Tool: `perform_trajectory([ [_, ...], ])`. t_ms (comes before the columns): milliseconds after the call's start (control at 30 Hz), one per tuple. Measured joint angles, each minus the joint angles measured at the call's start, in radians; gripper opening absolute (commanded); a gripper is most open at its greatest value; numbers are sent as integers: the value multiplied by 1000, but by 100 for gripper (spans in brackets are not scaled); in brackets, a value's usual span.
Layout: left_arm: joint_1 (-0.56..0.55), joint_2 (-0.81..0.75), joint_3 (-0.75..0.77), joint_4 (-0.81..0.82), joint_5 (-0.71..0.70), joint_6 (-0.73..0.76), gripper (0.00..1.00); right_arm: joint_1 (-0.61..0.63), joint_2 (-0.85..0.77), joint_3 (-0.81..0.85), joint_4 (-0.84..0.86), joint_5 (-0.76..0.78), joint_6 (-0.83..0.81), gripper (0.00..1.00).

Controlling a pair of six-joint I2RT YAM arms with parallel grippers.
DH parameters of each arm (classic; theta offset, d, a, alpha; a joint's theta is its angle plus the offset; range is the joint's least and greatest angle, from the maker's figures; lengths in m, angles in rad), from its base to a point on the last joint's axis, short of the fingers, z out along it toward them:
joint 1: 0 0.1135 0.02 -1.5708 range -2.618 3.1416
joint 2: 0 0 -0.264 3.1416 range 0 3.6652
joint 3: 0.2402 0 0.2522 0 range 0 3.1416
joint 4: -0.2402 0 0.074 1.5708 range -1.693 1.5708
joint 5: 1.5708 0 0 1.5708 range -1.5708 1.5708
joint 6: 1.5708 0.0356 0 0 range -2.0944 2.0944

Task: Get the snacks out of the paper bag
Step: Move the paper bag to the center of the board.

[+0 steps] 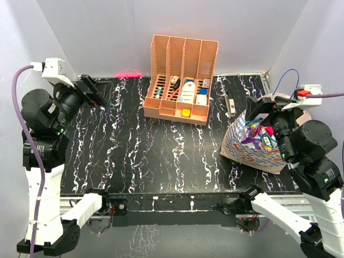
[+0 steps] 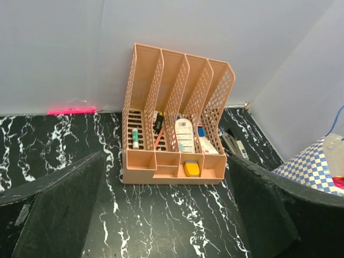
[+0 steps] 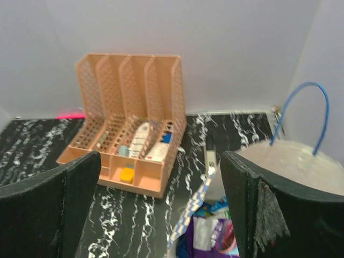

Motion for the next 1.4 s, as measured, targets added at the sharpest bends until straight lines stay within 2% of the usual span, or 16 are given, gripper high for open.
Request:
perform_trajectory([
  [333,-43,-4,-120,10,-49,6,98,-286,-6,-66,-147,-67,142,98],
  [600,-79,-37,-281,69,-40,5,98,-438,-21,-84,-198,-111,252,98],
  [967,-107,-37,-474,243,32,-37,98,-511,-3,-78,-289,-162,320,98],
  [1400,-195,-37,-627,351,32,1,98,-522,-290,-17,-414,-320,242,97],
])
